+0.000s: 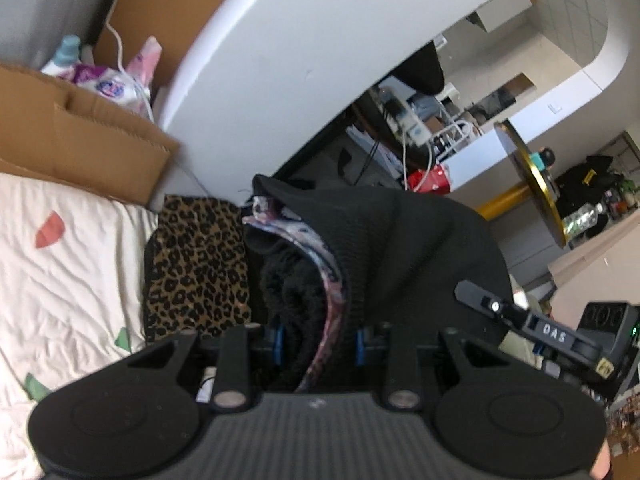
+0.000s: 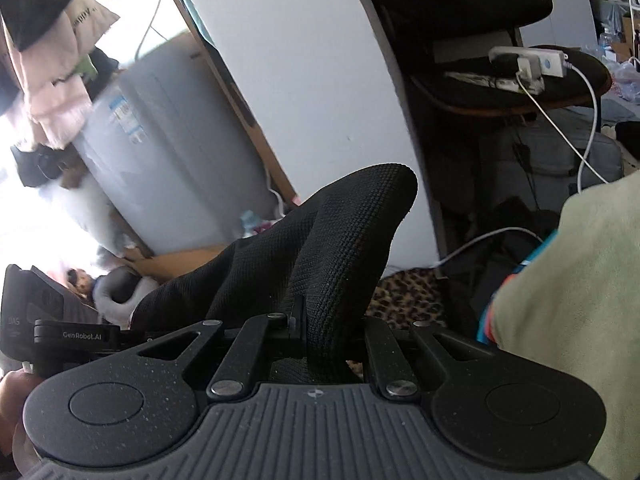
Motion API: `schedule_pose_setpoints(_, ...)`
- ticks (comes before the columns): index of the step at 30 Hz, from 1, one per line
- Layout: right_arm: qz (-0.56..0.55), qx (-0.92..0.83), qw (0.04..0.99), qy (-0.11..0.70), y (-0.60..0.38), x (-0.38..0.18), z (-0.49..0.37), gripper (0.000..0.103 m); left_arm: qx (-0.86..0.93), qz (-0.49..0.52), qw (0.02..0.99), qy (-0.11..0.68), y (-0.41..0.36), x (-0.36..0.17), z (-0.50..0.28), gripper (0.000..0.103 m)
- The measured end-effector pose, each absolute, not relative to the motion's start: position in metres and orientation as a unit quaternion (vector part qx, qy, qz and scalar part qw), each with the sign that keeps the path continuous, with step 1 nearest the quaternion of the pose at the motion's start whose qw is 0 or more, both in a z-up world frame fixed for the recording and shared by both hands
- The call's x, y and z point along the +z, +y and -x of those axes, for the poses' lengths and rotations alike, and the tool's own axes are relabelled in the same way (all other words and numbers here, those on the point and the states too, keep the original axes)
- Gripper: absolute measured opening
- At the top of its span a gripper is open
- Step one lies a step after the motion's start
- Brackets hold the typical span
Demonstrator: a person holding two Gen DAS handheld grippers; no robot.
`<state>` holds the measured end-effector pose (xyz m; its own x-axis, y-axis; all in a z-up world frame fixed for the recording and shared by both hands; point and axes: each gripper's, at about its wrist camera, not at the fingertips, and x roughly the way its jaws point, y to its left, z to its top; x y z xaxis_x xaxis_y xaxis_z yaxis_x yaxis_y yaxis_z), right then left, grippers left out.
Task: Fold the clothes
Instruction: 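Carry the folded shorts with both grippers toward the clothes pile beside the bed, then lower the shorts onto the leopard-print garment with both grippers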
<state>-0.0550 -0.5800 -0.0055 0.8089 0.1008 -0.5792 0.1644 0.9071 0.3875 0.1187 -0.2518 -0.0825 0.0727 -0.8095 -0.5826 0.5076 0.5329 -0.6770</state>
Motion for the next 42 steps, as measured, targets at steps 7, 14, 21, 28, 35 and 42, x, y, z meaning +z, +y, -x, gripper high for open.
schedule_pose_setpoints(7,-0.183,-0.047,0.932,0.308,-0.586,-0.049,0.037,0.008,-0.465,0.170,0.708,0.503,-0.268,-0.136,-0.129,0.033)
schedule_pose_setpoints(14,-0.172,-0.056,0.931,0.318,-0.598,-0.091,0.019,0.008,-0.470,0.168,0.709,0.498,-0.286,-0.184,-0.141,0.033)
schedule_pose_setpoints(21,-0.163,-0.060,0.928,0.330,-0.605,-0.136,-0.005,0.008,-0.472,0.165,0.715,0.489,-0.297,-0.231,-0.160,0.033)
schedule_pose_setpoints(28,-0.165,-0.067,0.924,0.339,-0.612,-0.187,-0.033,0.008,-0.473,0.169,0.711,0.493,-0.304,-0.276,-0.180,0.033)
schedule_pose_setpoints(35,-0.148,-0.061,0.924,0.348,-0.615,-0.223,-0.058,0.008,-0.476,0.171,0.707,0.495,-0.308,-0.314,-0.202,0.033)
schedule_pose_setpoints(42,-0.133,-0.064,0.926,0.348,-0.630,-0.246,-0.085,0.009,-0.482,0.157,0.708,0.491,-0.323,-0.334,-0.226,0.033)
